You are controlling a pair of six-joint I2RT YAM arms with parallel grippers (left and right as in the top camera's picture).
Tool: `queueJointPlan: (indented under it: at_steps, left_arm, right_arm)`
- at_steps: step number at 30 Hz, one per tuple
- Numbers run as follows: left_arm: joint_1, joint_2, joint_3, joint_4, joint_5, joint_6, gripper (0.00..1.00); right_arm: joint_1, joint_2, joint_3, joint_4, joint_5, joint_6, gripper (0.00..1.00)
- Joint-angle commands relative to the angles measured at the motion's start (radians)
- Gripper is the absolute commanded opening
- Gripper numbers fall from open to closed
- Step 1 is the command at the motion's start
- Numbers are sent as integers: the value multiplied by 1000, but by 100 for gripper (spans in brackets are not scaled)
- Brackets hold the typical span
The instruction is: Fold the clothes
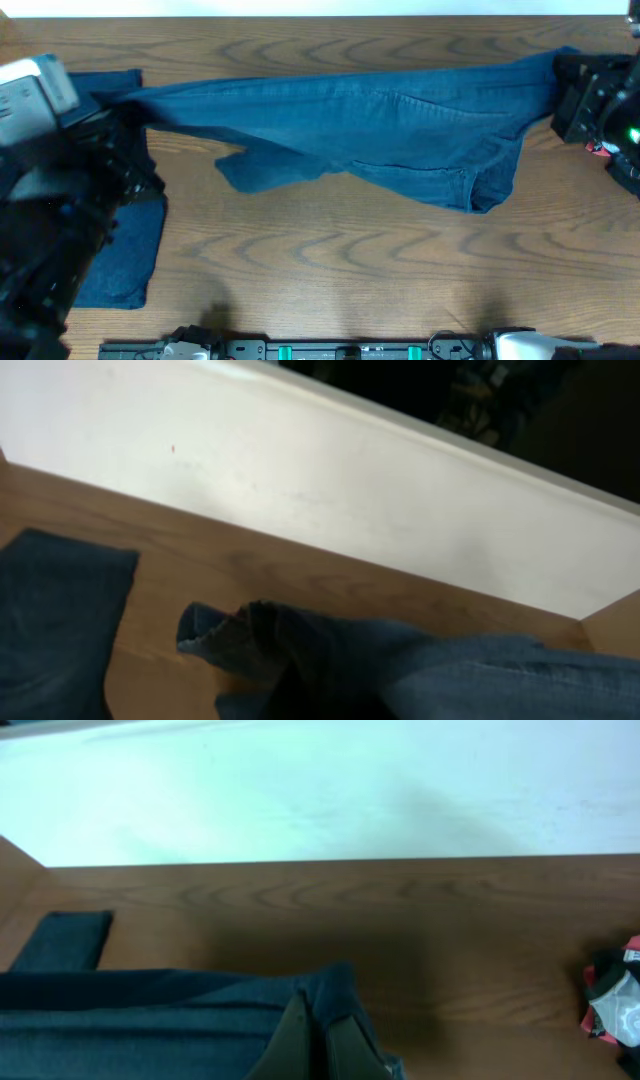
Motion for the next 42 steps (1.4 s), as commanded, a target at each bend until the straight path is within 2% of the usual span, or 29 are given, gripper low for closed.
queueJointPlan:
  at_steps: [1,13,21,28,35,42]
  left_arm:
    - [40,-33,100,-32,-247,34,6]
    - [40,-33,365,-150,-254,49,6]
    - [40,0,394,-166,-311,49,6]
    - [40,174,346,-227,-317,44,6]
    - [40,441,322,-240,-301,42,6]
    - [40,732,322,-223,-247,50,6]
  right_arm:
    - [-29,-45,21,-16,234,0,1]
    - [-29,-154,21,-81,219,7,1]
    - [-29,-114,20,-125,221,73,1]
    - [-29,97,19,-179,216,128,1]
    - [-29,370,16,-201,190,138,1]
    - [-50,584,16,-155,198,102,1]
